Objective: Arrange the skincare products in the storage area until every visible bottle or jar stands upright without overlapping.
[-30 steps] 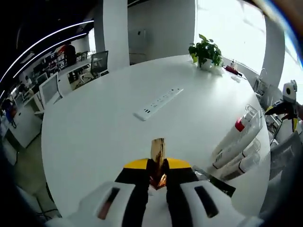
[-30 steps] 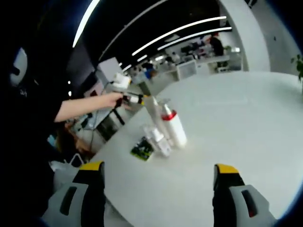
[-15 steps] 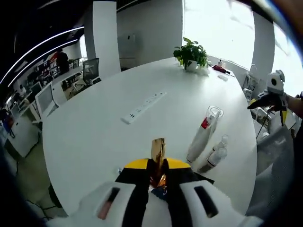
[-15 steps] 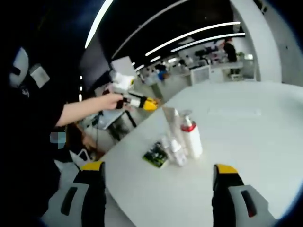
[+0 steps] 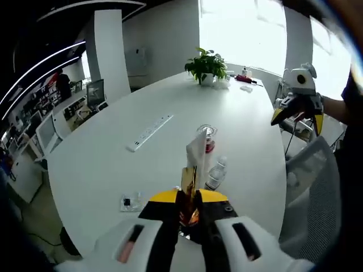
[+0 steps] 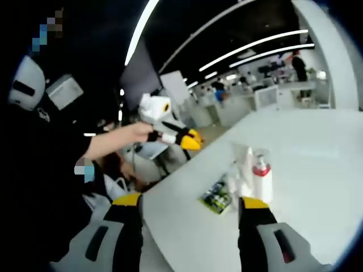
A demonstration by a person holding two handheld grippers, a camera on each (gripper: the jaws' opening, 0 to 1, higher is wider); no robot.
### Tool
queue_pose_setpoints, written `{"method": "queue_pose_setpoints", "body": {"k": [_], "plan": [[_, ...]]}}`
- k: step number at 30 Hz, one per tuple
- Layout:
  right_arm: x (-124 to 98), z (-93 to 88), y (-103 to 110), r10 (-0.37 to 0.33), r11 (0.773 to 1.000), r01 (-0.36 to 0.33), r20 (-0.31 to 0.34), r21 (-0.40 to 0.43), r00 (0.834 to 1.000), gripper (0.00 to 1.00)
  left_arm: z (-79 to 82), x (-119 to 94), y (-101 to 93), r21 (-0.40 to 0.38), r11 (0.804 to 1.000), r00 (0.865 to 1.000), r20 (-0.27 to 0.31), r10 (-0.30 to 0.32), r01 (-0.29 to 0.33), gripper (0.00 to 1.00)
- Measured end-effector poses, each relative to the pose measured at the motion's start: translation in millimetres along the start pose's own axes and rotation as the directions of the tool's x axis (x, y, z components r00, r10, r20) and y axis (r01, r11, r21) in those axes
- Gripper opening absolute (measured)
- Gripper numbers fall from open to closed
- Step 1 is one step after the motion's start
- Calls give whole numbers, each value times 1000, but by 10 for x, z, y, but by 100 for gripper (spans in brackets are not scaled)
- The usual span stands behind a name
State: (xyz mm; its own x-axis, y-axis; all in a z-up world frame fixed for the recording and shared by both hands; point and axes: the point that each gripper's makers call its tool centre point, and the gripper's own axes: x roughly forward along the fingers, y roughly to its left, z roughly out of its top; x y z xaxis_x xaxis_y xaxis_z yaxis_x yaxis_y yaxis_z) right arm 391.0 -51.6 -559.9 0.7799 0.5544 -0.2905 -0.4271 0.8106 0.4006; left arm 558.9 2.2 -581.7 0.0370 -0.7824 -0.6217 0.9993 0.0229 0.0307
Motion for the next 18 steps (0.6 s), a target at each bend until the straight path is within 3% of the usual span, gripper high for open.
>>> {"method": "queue_pose_setpoints", "body": {"k": [3, 9, 12, 18], "plan": [[29, 63, 74, 30, 1000, -30, 12, -3, 999, 66, 31, -80, -118, 10, 999, 999, 15, -31, 30, 15], [73, 101, 167, 66, 998, -66, -3, -24, 998, 61, 73, -259, -542, 35, 994, 994, 17, -106, 106, 15], [91, 116, 230, 89, 996, -89, -4, -24, 996, 60, 77, -275, -569, 55, 991, 992, 6, -126, 125, 15], [112, 140, 387, 137, 989, -138, -15, -45, 990, 45, 167, -376, -945, 102, 976, 981, -3, -193, 192, 14]]}}
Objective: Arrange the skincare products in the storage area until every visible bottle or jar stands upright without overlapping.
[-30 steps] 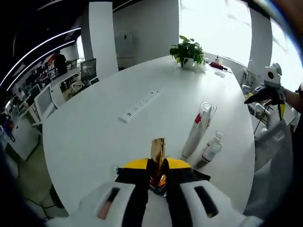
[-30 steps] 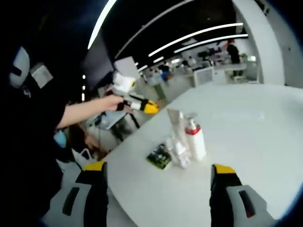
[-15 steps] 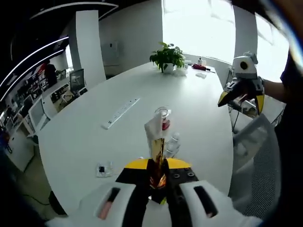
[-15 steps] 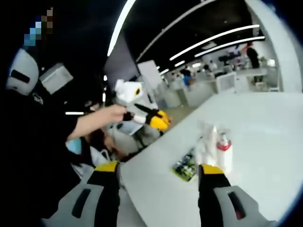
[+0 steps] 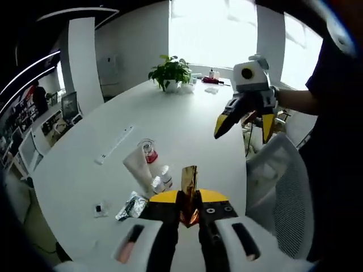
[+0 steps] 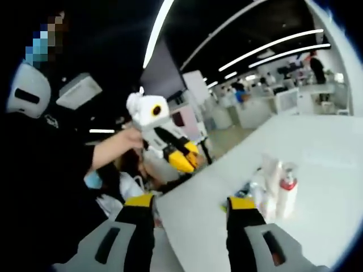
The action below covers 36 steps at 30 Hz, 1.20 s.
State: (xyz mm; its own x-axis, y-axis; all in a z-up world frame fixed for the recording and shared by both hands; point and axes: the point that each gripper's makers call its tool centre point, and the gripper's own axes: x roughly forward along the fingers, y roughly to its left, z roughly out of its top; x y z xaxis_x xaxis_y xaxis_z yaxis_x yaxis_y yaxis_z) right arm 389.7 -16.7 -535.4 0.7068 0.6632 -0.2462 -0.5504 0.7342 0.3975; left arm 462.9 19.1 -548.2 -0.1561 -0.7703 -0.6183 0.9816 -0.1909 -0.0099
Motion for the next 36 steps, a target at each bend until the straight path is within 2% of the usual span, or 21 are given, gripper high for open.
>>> {"method": "queue_pose_setpoints", "body": {"k": [4, 10, 14, 22, 33, 36], "plan": [[8, 39, 72, 17, 1000, -17, 12, -3, 1000, 38, 149, 4, -248, 7, 998, 997, 33, -66, 66, 15], [-16, 83, 194, 33, 999, -32, 21, -19, 999, 27, 233, 24, -465, 62, 993, 995, 11, -97, 96, 15], [-54, 94, 295, 47, 998, -46, 24, -33, 999, 20, 316, 17, -595, 86, 990, 993, 16, -117, 115, 15], [-99, 122, 454, 60, 997, -57, 41, -60, 997, 14, 422, 15, -785, 111, 983, 988, 26, -150, 146, 15], [-129, 124, 610, 85, 994, -81, 55, -74, 995, 6, 458, 36, -961, 105, 979, 984, 22, -179, 176, 15], [-132, 147, 647, 89, 992, -83, 66, -90, 994, 0, 467, 44, -1011, 109, 977, 983, 17, -184, 181, 15]]}}
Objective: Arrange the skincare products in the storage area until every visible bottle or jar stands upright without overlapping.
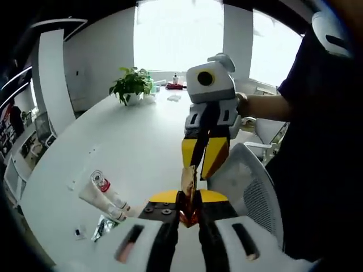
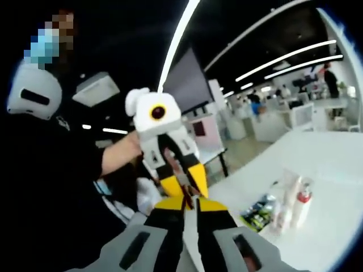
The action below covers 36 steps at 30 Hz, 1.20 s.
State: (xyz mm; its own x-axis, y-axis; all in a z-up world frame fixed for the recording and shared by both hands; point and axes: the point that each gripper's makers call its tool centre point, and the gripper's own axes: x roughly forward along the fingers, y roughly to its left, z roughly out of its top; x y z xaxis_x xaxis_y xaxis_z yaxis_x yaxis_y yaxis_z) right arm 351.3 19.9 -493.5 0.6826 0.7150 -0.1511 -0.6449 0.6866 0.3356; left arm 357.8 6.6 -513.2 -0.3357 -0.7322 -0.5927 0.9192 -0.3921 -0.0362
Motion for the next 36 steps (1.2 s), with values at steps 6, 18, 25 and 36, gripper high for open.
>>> {"method": "queue_pose_setpoints", "body": {"k": [6, 18, 25, 36], "plan": [[-18, -9, 49, -1, 996, 1, 2, -93, 1000, 0, 19, 6, -63, -22, 1000, 1000, 9, -17, 17, 16], [-269, 116, -24, -42, 995, 49, 87, -82, 995, 0, 93, -167, -26, -334, 938, 960, 281, 5, 93, 43], [-331, 236, 22, -23, 1000, 26, 175, -16, 984, 0, -85, -246, 10, -469, 877, 932, 354, 81, 102, 38], [-282, 361, 56, 2, 998, -20, 278, 62, 961, 0, 229, -352, -5, -543, 788, 790, 601, 123, 290, 8]]}}
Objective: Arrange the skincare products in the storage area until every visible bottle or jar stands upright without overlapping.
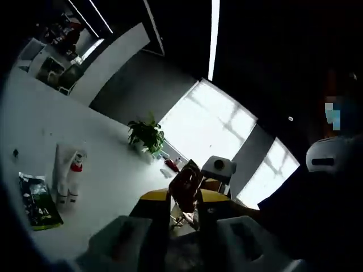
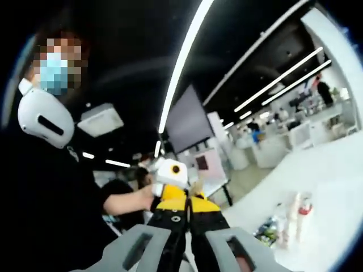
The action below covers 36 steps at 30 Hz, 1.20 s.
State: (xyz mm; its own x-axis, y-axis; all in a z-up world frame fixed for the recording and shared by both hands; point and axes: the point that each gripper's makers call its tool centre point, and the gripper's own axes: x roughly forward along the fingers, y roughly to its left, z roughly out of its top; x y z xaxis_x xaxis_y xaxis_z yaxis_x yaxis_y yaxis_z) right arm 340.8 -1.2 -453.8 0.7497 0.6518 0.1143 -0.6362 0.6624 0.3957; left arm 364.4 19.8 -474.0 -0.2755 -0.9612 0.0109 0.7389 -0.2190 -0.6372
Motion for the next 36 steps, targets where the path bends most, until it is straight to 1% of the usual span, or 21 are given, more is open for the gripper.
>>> {"method": "queue_pose_setpoints", "body": {"k": [1, 3, 6, 9, 10, 12, 13, 15, 16, 17, 18, 19, 20, 21, 22, 24, 27, 30, 31, 33, 36], "plan": [[-5, 1, -7, -3, 1000, 3, 5, 4, 1000, 0, 6, -1, 20, 5, 1000, 1000, 2, 24, -24, 8], [-11, -15, -22, -9, 1000, 9, 3, 14, 1000, 0, 14, -2, 10, 9, 1000, 1000, 0, 18, -18, 6], [-16, -46, -53, -27, 999, 27, 0, 21, 1000, 0, 25, -7, 43, 17, 999, 999, -8, 40, -40, 4], [-19, -102, -135, -70, 997, 70, -10, 45, 998, 0, 49, -3, 90, 25, 997, 997, -22, 67, -67, 0], [-16, -120, -154, -78, 996, 79, -13, 48, 997, 0, 51, -4, 110, 15, 997, 997, -28, 78, -77, 0], [-4, -164, -192, -102, 992, 103, -23, 73, 995, 0, 25, -10, 161, 40, 993, 992, -60, 110, -108, 0], [2, -203, -207, -113, 991, 115, -36, 65, 993, 0, 14, -13, 174, 45, 992, 990, -74, 119, -116, 0], [7, -262, -217, -122, 991, 125, -58, 42, 991, 0, -20, -29, 204, 43, 991, 985, -112, 132, -128, 0], [16, -311, -228, -129, 990, 132, -78, 43, 989, 0, -47, -47, 230, 40, 990, 980, -139, 141, -137, 0], [18, -355, -235, -130, 990, 135, -98, 45, 987, 0, -52, -51, 236, 41, 989, 979, -144, 144, -140, 0], [23, -412, -237, -132, 990, 136, -127, 25, 983, 0, -88, -73, 251, 34, 989, 973, -177, 146, -142, 0], [29, -428, -233, -131, 991, 135, -136, 13, 982, 0, -120, -90, 257, 23, 989, 968, -203, 146, -144, 0], [38, -482, -233, -133, 991, 132, -164, -20, 977, 0, -137, -103, 259, 19, 990, 964, -223, 142, -142, 0], [45, -520, -224, -132, 991, 131, -184, -18, 974, 0, -151, -112, 260, 17, 990, 961, -237, 141, -141, 0], [55, -571, -208, -122, 993, 118, -214, -31, 969, 0, -192, -139, 258, 26, 990, 953, -270, 137, -135, 0], [87, -612, -187, -110, 993, 99, -239, -60, 965, 0, -221, -167, 257, 18, 991, 945, -298, 132, -133, 0], [150, -643, -189, -94, 995, 86, -252, -42, 963, 0, -235, -189, 234, 14, 993, 941, -319, 115, -116, 0], [214, -640, -191, -80, 997, 74, -257, -34, 963, 0, -219, -224, 253, 24, 993, 935, -335, 118, -117, 0], [225, -639, -188, -74, 997, 68, -257, -32, 963, 0, -212, -242, 269, 23, 992, 930, -346, 121, -121, 0], [246, -633, -193, -68, 998, 64, -255, -25, 965, 0, -187, -282, 312, 24, 992, 927, -354, 126, -126, 0], [281, -617, -211, -66, 998, 68, -236, -2, 969, 0, -182, -332, 351, 25, 991, 916, -379, 130, -130, 0]]}}
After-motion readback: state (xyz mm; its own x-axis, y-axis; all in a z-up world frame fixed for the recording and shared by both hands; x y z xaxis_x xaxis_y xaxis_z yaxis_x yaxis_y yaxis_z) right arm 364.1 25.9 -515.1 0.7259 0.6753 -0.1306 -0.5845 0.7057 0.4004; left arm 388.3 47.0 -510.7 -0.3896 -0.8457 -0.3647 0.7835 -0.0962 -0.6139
